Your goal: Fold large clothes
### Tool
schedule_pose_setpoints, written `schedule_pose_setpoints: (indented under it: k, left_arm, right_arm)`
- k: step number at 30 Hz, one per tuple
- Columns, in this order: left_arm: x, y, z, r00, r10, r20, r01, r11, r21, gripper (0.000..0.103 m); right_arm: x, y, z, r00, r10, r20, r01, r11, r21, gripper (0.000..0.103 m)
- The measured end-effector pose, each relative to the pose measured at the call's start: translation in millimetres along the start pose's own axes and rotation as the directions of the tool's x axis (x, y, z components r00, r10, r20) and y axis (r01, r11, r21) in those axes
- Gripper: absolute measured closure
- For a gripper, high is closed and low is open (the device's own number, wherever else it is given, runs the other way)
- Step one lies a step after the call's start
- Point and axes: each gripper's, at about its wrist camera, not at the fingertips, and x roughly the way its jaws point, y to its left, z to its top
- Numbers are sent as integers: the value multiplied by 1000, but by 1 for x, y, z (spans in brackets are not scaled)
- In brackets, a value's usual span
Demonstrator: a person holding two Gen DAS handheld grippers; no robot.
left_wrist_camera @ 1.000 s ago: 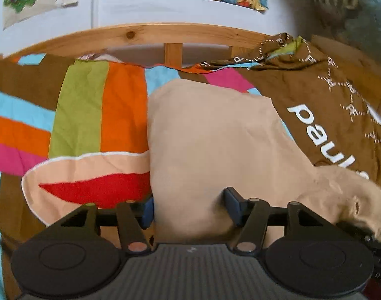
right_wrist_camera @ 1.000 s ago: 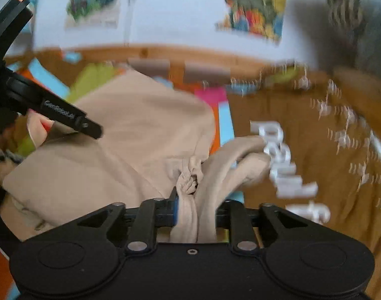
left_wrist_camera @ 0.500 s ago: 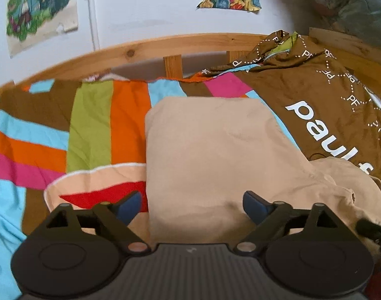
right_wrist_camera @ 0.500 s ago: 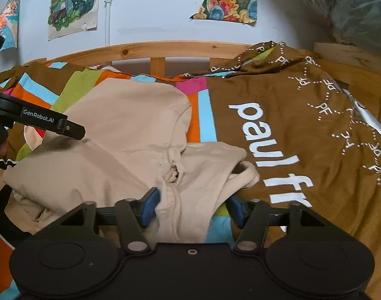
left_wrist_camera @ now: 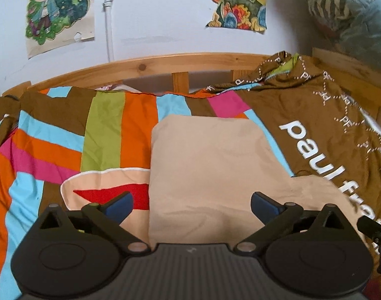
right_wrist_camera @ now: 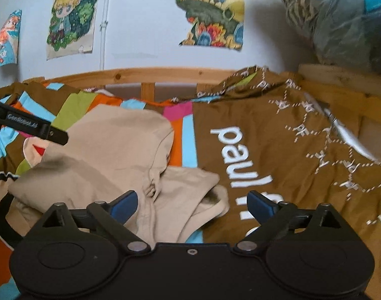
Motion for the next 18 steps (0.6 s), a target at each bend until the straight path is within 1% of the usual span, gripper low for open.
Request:
schedule_pose_setpoints:
  k: [5,9,12,18]
  left_arm:
    - [-27,-3,3,999,-8,36,10,998,-63,1]
    - [-54,-4,5,996,-8,84,18,994,-111,1]
    - [-75,-8,5,994,0,113,14,993,-121,1]
    - [-112,-13,-5,990,-1,141,16,994,-108,1]
  right_arm:
    - [-14,-4,11,998,0,58,-1,1000,18,1]
    - [-30,-6,19,995,-3,105,0,1000,22,1]
    - [-46,-5,27,990,-9,142,6,1000,21,1]
    - [-84,-2,40,974,-14,227,8,1000,27,1]
